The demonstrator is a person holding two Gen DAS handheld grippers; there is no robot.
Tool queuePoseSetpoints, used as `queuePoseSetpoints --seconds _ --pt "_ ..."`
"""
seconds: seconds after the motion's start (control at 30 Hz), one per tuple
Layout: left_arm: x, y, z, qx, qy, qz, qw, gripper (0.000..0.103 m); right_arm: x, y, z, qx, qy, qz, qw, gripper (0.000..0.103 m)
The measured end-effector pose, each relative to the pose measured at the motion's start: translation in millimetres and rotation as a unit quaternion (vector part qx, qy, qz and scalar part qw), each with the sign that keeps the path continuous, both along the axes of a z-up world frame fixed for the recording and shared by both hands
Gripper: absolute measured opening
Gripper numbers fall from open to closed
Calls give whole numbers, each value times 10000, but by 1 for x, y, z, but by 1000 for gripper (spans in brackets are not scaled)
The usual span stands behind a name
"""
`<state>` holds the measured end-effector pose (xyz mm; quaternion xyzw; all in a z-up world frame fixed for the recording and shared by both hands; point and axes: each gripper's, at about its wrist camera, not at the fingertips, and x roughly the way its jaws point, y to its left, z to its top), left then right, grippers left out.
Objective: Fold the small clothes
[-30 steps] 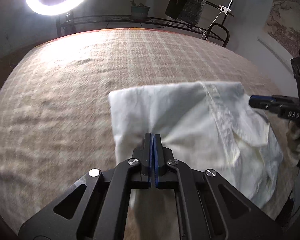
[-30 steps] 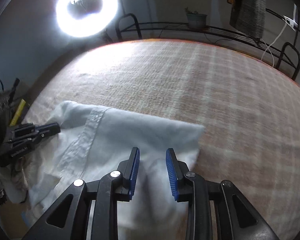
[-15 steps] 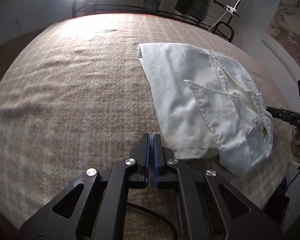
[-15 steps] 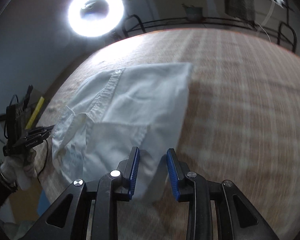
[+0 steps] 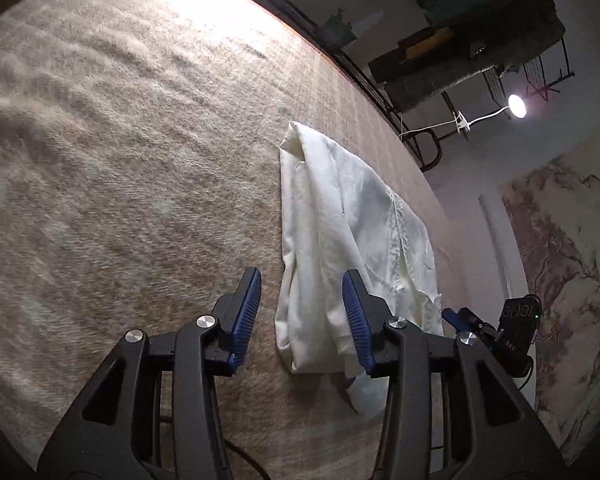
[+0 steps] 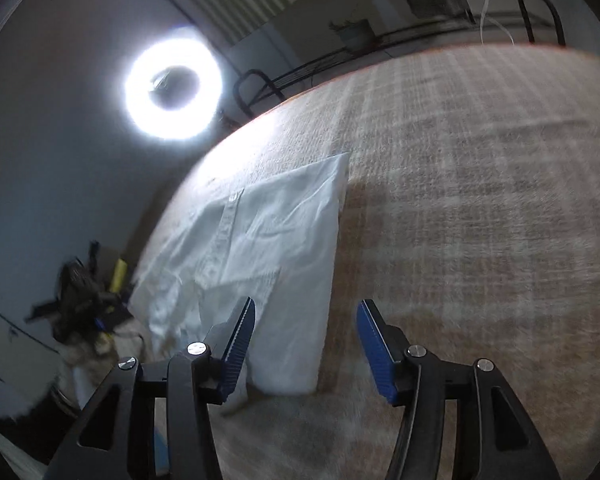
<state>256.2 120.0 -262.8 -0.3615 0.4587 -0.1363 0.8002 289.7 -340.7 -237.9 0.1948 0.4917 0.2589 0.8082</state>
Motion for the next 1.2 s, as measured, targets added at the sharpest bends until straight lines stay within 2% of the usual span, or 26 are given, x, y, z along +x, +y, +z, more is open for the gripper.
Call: queuePoseSetpoints --seconds 0.2,0.33,0.47,0.57,0.77,0.9,1.13,1.2 --pt "13 -7 -14 -422 136 43 9990 42 22 6 -28 398 426 -112 9982 56" --pt "13 3 -15 -707 135 194 9972 42 28 2 -37 727 545 -237 9956 56" --pt "2 19 0 -615 -29 389 9973 42 31 3 -37 710 556 -198 9957 55" --pt "4 19 6 -507 -63 265 9983 42 34 3 -38 664 553 -152 9961 55" --pt "23 -2 -9 -599 187 95 9980 42 49 18 -36 572 557 -118 9967 52" --pt "29 -12 -17 -304 318 -10 9990 42 57 31 -33 496 566 -19 9972 49" --pt "13 1 -4 -640 107 150 9978 42 62 41 -32 431 568 29 9975 46" --pt "14 2 5 -657 0 97 9978 50 65 46 -32 418 552 27 9976 46"
